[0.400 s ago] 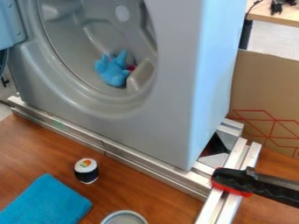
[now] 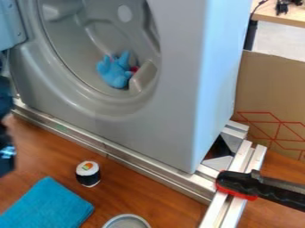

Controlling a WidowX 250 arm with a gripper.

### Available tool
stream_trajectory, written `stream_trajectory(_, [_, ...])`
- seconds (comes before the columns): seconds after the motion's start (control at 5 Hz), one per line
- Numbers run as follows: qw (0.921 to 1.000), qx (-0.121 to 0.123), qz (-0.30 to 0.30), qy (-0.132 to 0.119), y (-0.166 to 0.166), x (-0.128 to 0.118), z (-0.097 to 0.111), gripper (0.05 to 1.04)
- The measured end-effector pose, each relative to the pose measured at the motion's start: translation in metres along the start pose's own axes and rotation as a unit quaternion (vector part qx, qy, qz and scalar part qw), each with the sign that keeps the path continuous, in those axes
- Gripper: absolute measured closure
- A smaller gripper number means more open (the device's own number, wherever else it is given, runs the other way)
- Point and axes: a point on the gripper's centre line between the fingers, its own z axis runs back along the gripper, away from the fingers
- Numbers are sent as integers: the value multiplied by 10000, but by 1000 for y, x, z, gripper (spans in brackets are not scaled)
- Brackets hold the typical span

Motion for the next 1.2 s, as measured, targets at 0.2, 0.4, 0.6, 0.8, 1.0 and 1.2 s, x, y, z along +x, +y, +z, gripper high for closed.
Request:
stream_trajectory(0.2, [9995,234,-222,-60,-15,26,-11,83])
stream_trajectory(0.4, [9984,470,-249,-166,-23,45,-23,83])
stream_trajectory(0.6, [9981,593,-166,79,-20,51,-43,83])
stream_trajectory(0.8, [9975,700,-36,111,-14,61,-49,83])
stream_trajectory(1.0, [9974,716,-29,105,-9,72,-54,83])
stream_trajectory(1.2, [9974,687,-122,165,-7,79,-64,83])
